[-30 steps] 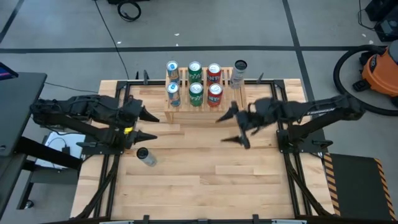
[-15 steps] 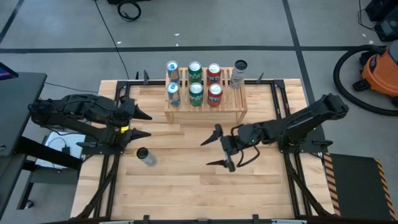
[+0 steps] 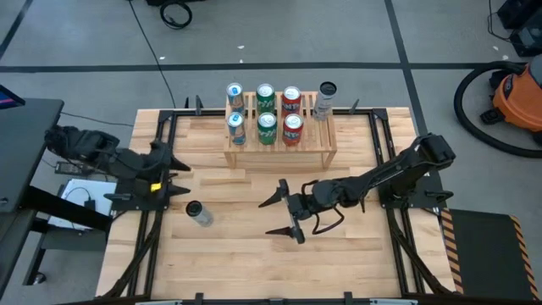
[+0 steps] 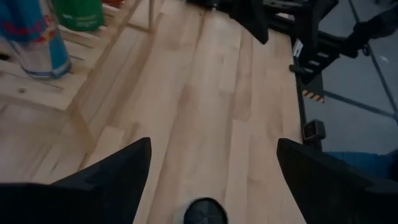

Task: Place canned beverage on shelf
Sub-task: Align the white soda can with the other white soda can on the shelf

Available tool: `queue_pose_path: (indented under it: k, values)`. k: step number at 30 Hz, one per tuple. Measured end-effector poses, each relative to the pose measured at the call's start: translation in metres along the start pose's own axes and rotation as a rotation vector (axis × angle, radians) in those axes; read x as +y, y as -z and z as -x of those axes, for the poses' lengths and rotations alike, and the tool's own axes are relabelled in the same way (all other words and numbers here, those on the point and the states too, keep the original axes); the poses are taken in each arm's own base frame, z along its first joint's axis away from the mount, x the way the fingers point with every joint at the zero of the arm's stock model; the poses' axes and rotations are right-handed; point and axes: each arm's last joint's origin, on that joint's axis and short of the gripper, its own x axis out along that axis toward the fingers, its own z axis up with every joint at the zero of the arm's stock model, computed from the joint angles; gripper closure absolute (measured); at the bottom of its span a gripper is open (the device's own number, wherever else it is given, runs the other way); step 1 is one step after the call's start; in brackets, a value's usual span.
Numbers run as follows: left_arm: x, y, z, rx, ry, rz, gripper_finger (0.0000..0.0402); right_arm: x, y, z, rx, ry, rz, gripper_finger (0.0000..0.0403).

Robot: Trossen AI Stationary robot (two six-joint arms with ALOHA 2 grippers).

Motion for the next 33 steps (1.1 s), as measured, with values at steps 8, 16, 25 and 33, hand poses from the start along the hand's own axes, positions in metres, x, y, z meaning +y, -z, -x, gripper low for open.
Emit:
queue_pose_path:
  k: [8,16,25,33]
  values:
    - [0.005,0.042,-0.010,0.007,0.108,-0.020,0.0054,0.001,0.003,-0.007,-0.065,0.016,-0.009,0.0026]
    - [0.023,0.080,-0.023,-0.130,0.245,-0.059,0.0054,0.002,0.001,-0.006,-0.089,0.066,-0.047,0.0026]
    - [0.029,0.091,-0.028,-0.201,0.254,-0.248,0.0054,0.002,-0.003,-0.006,-0.124,0.065,-0.050,0.0026]
    - [0.025,0.084,-0.025,-0.277,0.296,-0.201,0.0054,0.001,-0.005,-0.006,-0.149,0.122,-0.078,0.0026]
